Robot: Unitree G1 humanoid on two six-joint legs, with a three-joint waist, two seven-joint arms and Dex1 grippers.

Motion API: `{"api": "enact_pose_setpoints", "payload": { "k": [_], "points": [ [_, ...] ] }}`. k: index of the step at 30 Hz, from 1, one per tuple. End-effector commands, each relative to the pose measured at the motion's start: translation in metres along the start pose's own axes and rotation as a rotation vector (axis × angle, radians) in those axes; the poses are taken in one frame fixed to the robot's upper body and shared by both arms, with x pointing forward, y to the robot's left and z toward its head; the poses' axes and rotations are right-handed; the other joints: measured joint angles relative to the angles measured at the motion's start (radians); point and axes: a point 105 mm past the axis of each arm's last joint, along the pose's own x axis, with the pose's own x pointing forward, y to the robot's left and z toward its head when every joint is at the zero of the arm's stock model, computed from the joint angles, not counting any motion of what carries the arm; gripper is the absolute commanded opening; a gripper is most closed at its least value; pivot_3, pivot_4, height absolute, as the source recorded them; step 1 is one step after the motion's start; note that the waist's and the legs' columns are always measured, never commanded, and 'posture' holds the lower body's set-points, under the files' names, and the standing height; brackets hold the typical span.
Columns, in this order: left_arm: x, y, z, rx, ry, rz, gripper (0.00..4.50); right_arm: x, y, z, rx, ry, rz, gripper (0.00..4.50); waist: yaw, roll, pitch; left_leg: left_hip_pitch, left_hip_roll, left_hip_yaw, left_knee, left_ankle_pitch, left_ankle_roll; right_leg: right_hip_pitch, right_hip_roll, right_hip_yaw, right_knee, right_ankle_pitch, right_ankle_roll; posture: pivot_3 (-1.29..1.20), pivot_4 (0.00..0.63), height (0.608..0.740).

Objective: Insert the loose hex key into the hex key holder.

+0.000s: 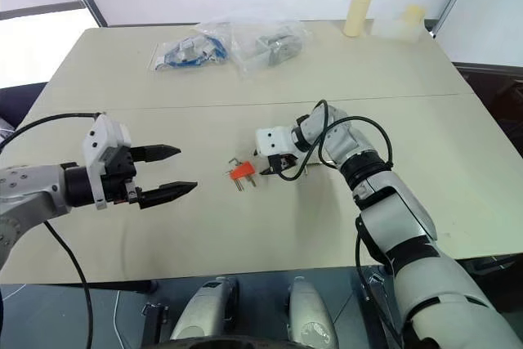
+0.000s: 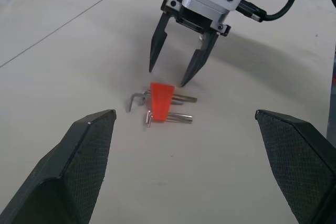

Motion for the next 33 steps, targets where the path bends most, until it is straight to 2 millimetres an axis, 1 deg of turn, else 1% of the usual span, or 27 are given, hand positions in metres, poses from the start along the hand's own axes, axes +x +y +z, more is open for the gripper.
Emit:
{"api": "enact_pose_setpoints", "payload": {
  "k": [1, 11, 14, 18, 23, 33],
  "points": [
    [-0.003, 0.0, 0.012, 0.046, -0.019, 0.005, 4.46, 0.0, -0.001, 0.012, -0.012, -0.049, -0.006, 2.57, 0.0, 0.0, 0.0, 0.0, 0.0, 0.0, 0.0, 0.0, 0.0, 0.0, 0.0, 0.0, 0.0, 0.0, 0.0, 0.0, 0.15, 0.74],
    [-0.018, 0.006, 0.005, 0.006, 0.01, 0.029, 4.46, 0.008, -0.006, 0.019, -0.008, -0.077, -0.056, 2.57, -0.005, 0.0, 0.0, 0.0, 0.0, 0.0, 0.0, 0.0, 0.0, 0.0, 0.0, 0.0, 0.0, 0.0, 0.0, 0.0, 0.15, 0.74],
    [-0.017, 0.004, 0.001, 0.007, 0.022, 0.022, 4.46, 0.008, -0.008, 0.018, -0.008, -0.068, -0.065, 2.57, -0.009, 0.0, 0.0, 0.0, 0.0, 0.0, 0.0, 0.0, 0.0, 0.0, 0.0, 0.0, 0.0, 0.0, 0.0, 0.0, 0.15, 0.74],
    [-0.014, 0.004, 0.002, 0.013, 0.018, 0.019, 4.46, 0.008, -0.012, 0.018, 0.004, -0.069, -0.073, 2.57, -0.013, 0.0, 0.0, 0.0, 0.0, 0.0, 0.0, 0.0, 0.0, 0.0, 0.0, 0.0, 0.0, 0.0, 0.0, 0.0, 0.15, 0.74],
    [-0.013, 0.004, 0.002, 0.017, 0.016, 0.019, 4.46, 0.01, -0.012, 0.017, 0.012, -0.06, -0.056, 2.57, -0.022, 0.0, 0.0, 0.0, 0.0, 0.0, 0.0, 0.0, 0.0, 0.0, 0.0, 0.0, 0.0, 0.0, 0.0, 0.0, 0.15, 0.74],
    [-0.013, 0.004, 0.002, 0.024, 0.012, 0.035, 4.46, 0.019, -0.01, 0.016, 0.014, -0.057, -0.023, 2.57, -0.024, 0.0, 0.0, 0.001, 0.0, 0.0, 0.0, 0.0, 0.0, 0.0, 0.0, 0.0, 0.0, 0.0, 0.0, 0.0, 0.15, 0.74]
  ]
}}
